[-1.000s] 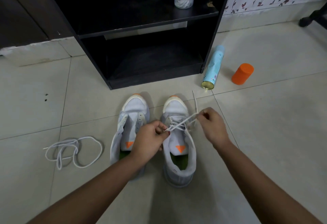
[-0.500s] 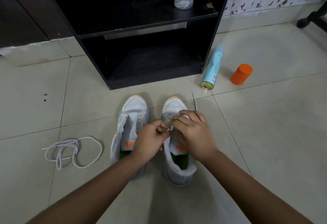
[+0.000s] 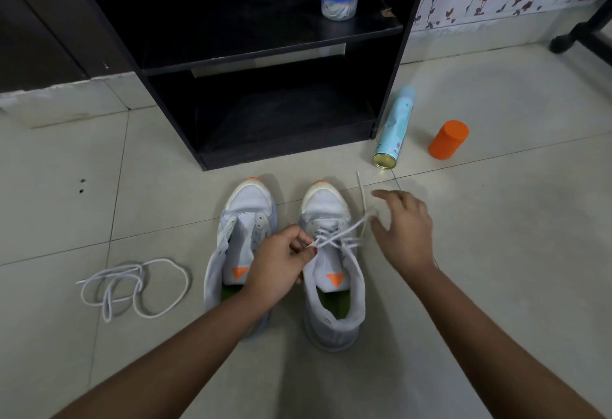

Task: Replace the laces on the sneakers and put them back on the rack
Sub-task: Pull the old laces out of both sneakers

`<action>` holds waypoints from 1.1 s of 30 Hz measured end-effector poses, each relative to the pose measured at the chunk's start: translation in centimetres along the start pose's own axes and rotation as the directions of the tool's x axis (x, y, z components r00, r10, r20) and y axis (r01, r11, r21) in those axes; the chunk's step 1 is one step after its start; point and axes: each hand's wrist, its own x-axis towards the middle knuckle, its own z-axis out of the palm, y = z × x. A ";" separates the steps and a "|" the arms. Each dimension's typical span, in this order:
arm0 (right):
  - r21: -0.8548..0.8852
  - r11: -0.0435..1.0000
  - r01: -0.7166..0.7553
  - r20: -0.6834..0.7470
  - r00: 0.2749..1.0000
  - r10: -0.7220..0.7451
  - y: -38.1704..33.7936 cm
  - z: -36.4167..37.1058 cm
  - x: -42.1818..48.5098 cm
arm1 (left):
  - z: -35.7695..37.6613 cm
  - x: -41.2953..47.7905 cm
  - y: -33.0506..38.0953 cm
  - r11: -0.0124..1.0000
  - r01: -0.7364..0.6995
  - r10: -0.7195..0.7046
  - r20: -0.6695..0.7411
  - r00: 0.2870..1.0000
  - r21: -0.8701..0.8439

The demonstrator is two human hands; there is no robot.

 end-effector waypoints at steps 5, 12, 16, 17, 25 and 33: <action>-0.089 0.836 0.541 0.061 0.841 -0.538 -3.6 1.2 -2.2 | -0.1 -0.1 0.1 1.000 -0.014 0.014 0.001 1.000 0.014; 0.143 0.957 0.253 -0.061 0.967 -0.247 -2.5 -0.6 0.6 | -0.1 -0.1 0.0 1.000 -0.014 0.014 0.003 1.000 0.009; 0.499 0.834 -0.237 0.051 0.968 0.244 -0.7 -1.5 2.5 | 0.0 -0.1 0.0 0.997 -0.048 0.050 -0.029 0.998 0.063; 0.514 0.809 -0.284 0.123 0.958 0.258 -0.6 -1.5 2.4 | -0.1 -0.1 0.0 0.989 -0.086 0.092 -0.045 0.995 0.122; 0.394 0.902 -0.174 0.370 0.929 0.018 -1.6 -1.2 -4.6 | 1.1 0.2 2.9 0.604 -0.363 0.382 0.143 0.913 0.710; 0.352 0.907 -0.232 0.291 0.948 0.130 -2.2 -0.5 -4.6 | 2.0 1.2 2.2 0.542 -0.466 0.455 0.222 0.862 0.700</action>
